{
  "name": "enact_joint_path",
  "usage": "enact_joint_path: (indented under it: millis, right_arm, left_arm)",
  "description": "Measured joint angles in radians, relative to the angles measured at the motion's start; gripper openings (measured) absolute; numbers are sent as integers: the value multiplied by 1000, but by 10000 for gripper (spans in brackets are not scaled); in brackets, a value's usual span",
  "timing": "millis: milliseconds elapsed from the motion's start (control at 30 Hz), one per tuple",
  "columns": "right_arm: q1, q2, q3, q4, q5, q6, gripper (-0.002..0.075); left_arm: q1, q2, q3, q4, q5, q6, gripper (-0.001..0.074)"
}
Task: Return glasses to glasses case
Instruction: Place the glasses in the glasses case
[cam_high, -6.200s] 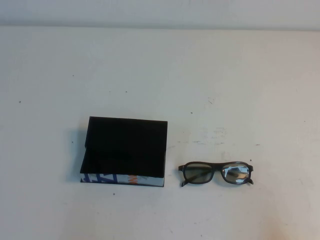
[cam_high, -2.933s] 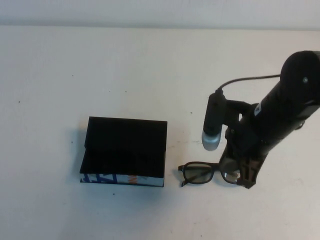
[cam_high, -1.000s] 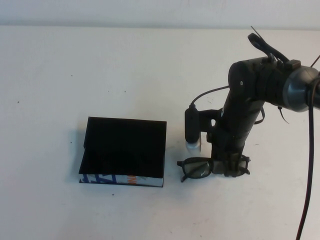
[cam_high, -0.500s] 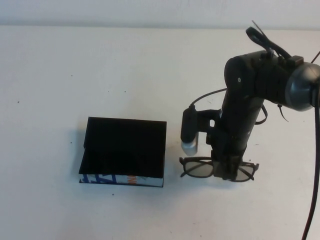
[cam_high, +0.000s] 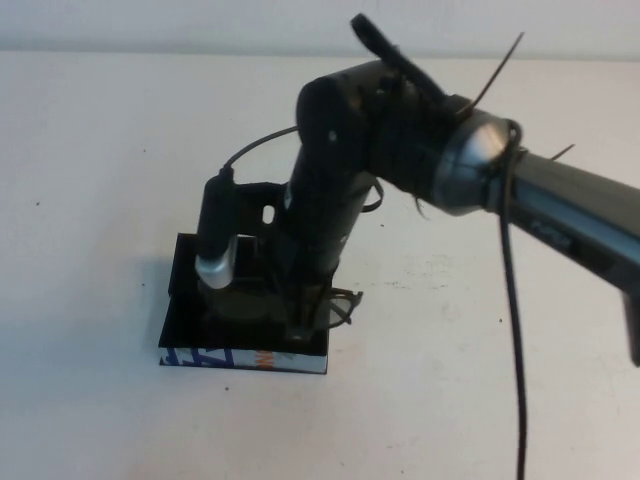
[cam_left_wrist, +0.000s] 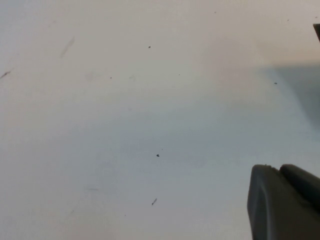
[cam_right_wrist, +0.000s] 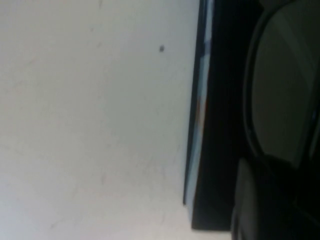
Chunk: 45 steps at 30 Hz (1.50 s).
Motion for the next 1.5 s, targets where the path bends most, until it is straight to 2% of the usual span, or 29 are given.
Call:
enact_joint_path:
  millis: [300, 767, 1067, 1500]
  right_arm:
    - [34, 164, -178, -25, 2, 53, 64]
    - [36, 223, -211, 2, 4, 61, 62]
    - [40, 223, -245, -14, 4, 160, 62]
    - [40, 224, -239, 2, 4, 181, 62]
  left_arm:
    - [0, 0, 0, 0, 0, 0, -4]
    - [0, 0, 0, 0, 0, 0, -4]
    - [0, 0, 0, 0, 0, 0, -4]
    - [0, 0, 0, 0, 0, 0, -4]
